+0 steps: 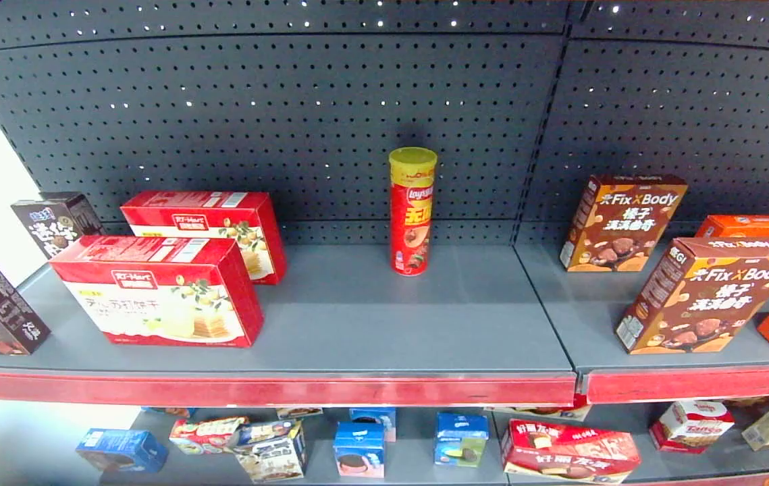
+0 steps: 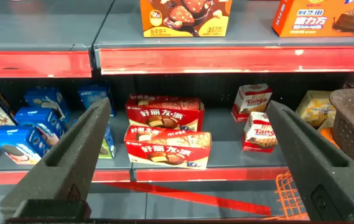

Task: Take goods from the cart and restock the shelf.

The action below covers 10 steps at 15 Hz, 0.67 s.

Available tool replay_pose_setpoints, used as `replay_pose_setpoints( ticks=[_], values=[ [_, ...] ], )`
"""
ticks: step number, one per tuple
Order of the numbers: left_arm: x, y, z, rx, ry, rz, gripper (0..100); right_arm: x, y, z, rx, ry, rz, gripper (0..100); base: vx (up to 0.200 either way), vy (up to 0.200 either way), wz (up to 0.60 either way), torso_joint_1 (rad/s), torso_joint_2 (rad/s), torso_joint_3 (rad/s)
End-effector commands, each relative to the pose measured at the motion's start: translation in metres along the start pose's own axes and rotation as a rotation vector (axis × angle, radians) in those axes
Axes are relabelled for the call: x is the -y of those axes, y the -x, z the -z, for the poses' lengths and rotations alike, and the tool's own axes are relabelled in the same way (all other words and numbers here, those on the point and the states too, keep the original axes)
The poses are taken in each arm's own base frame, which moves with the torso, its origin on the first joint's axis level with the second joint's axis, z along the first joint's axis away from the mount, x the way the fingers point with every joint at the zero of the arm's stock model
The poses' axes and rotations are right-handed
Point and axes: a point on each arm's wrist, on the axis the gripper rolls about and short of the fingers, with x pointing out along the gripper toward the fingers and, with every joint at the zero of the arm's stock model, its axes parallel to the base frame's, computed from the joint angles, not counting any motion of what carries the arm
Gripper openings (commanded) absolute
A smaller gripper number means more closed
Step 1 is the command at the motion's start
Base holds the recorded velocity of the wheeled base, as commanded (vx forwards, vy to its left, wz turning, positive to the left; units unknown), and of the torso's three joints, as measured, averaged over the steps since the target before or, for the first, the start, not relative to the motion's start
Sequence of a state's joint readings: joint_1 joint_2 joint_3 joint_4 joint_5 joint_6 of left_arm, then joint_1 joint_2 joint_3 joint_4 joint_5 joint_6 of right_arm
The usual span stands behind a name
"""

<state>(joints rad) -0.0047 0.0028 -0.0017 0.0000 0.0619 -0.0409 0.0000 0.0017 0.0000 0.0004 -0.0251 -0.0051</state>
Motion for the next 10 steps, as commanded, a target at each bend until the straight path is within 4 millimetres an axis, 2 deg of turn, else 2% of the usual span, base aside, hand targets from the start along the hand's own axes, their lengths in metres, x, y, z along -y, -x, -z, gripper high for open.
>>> replay_pose_setpoints(
  ticks=[1,10],
  values=[
    [0.0000,0.0000,0.0000,0.000,0.001,0.000,100,-0.0001,-0.0001,0.0001,-0.002,0.001,-0.005,100,0.000,0.000,-0.60,0.002,0.00,0.002],
    [0.0000,0.0000,0.0000,0.000,0.001,-0.001,100,-0.0002,-0.0001,-0.0001,-0.001,0.001,-0.011,100,0.000,0.000,-0.60,0.003,0.01,0.001]
  ],
)
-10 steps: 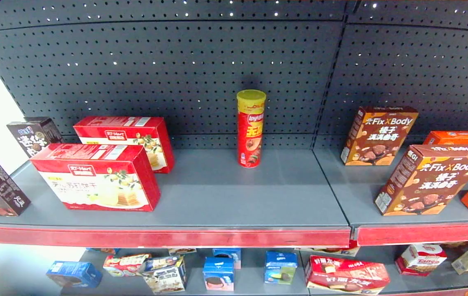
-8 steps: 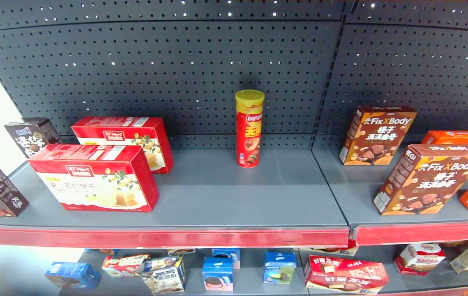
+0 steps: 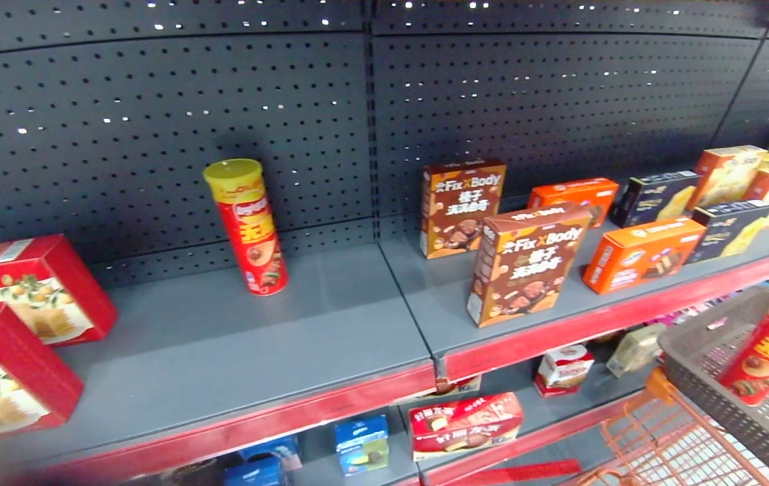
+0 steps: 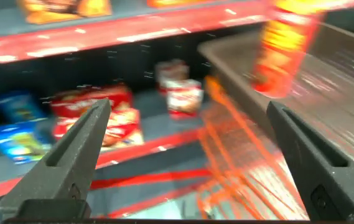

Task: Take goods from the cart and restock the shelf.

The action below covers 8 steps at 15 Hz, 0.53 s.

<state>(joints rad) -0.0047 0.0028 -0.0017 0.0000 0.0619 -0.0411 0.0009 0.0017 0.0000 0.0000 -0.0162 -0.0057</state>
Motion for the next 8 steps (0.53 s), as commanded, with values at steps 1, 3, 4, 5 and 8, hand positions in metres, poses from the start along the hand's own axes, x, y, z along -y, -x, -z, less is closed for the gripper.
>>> replay_pose_setpoints(
  ticks=[1,3,4,5,8],
  values=[
    [0.0000,0.0000,0.0000,0.000,0.000,-0.001,100,0.0000,-0.0001,0.0000,-0.001,0.000,-0.002,100,0.000,0.000,-0.60,0.012,0.00,0.007],
    [0.0000,-0.0002,0.0000,-0.002,0.000,0.000,100,0.0000,-0.0001,0.0000,-0.001,0.000,0.000,100,0.000,0.000,-0.60,0.000,0.01,0.002],
    [0.0000,0.0000,0.0000,0.000,0.000,0.000,100,0.0000,-0.0001,0.0000,-0.001,0.000,0.000,100,0.000,0.000,-0.60,0.007,0.01,0.002],
    [0.0000,0.0000,0.0000,0.000,0.000,0.000,100,0.0000,-0.0001,0.0000,-0.001,0.000,-0.002,100,0.000,0.000,-0.60,0.002,0.01,-0.007],
    [0.0000,-0.0002,0.0000,-0.002,0.000,-0.001,100,0.0000,-0.0001,0.0000,-0.001,0.000,0.000,100,0.000,0.000,-0.60,0.004,0.01,-0.002]
  ],
)
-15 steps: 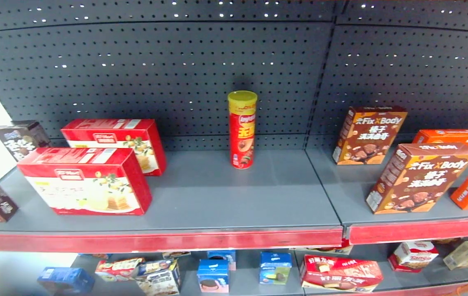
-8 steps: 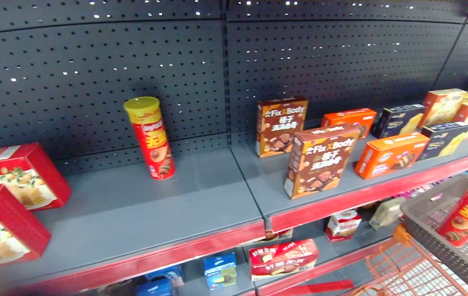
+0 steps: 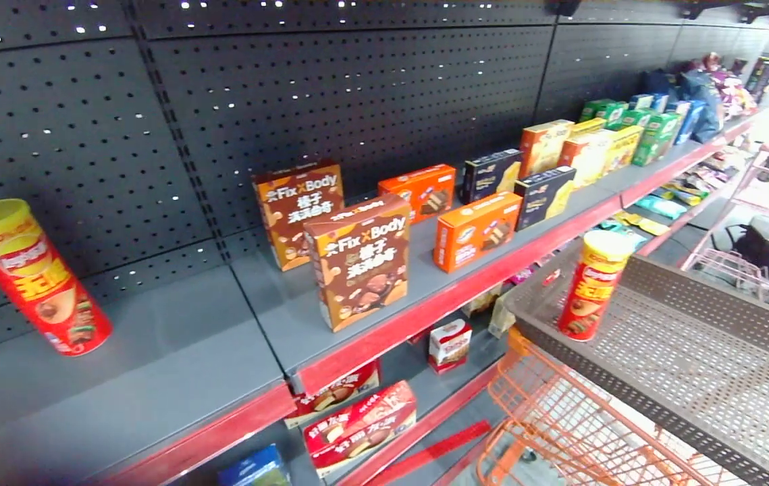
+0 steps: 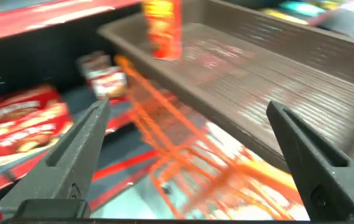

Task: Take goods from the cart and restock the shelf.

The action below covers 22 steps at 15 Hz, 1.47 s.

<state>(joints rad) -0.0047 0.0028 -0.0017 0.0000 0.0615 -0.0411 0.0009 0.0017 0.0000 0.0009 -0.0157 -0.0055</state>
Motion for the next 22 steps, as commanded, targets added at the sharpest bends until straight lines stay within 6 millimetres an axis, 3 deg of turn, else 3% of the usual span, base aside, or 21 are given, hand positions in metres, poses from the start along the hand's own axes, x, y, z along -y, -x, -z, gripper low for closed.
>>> replay_pose_setpoints(
  ticks=[1,4,22],
  values=[
    [0.0000,0.0000,0.0000,0.000,0.000,0.000,100,0.0000,-0.0001,-0.0001,-0.001,0.001,0.000,100,0.000,0.000,-0.60,0.007,0.00,-0.002],
    [0.0000,-0.0002,0.0000,-0.002,0.000,0.000,100,0.0000,-0.0001,-0.0001,-0.001,-0.001,0.000,100,0.000,0.000,-0.60,0.002,0.00,0.004],
    [0.0000,0.0000,0.0000,0.000,0.000,-0.002,100,0.0000,-0.0001,-0.0001,-0.001,-0.004,0.002,100,0.000,0.000,0.00,0.000,0.00,0.000]
  ],
)
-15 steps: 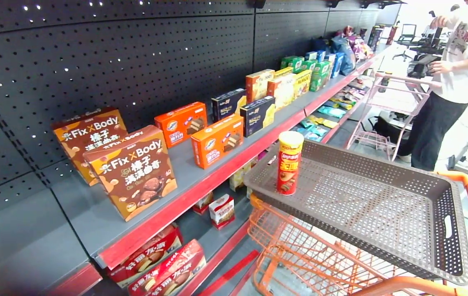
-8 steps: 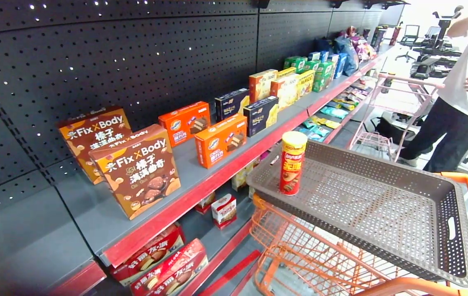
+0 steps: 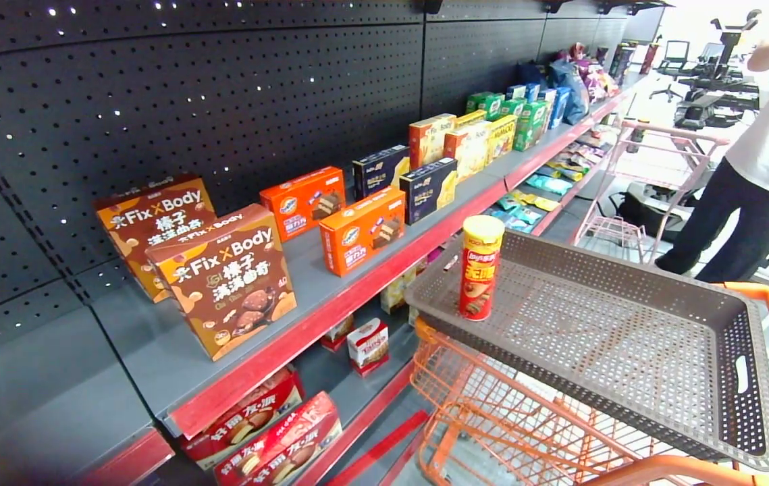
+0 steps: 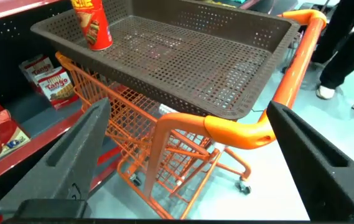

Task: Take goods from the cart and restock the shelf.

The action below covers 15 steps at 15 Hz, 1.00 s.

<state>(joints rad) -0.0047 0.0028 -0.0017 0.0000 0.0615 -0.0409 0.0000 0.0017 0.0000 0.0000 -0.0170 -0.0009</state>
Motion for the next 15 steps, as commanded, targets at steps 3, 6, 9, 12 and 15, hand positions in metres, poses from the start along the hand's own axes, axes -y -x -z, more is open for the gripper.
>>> replay_pose_setpoints(
  ticks=[3,6,9,12,15],
  values=[
    [0.000,0.000,0.000,0.000,0.001,0.000,100,0.000,0.003,-0.032,0.060,0.035,-0.008,100,0.000,0.000,0.00,0.000,0.00,0.000],
    [0.000,0.000,0.000,0.000,0.001,0.000,100,0.000,-0.027,-0.072,-0.008,0.025,0.001,100,0.000,0.000,0.00,0.000,0.00,0.000],
    [0.000,0.000,0.000,0.000,0.002,-0.002,100,0.000,-0.033,-0.079,-0.031,0.027,0.044,100,0.000,0.000,0.00,0.000,0.00,0.000],
    [0.000,0.000,0.000,0.000,0.002,-0.002,100,0.001,-0.062,-0.109,-0.091,0.033,0.067,100,0.000,0.000,0.00,0.000,0.00,0.000],
    [0.000,0.000,0.000,0.000,0.001,0.000,100,0.002,-0.103,-0.131,-0.104,0.030,0.063,100,0.000,0.000,0.00,0.000,0.00,0.000]
  ],
)
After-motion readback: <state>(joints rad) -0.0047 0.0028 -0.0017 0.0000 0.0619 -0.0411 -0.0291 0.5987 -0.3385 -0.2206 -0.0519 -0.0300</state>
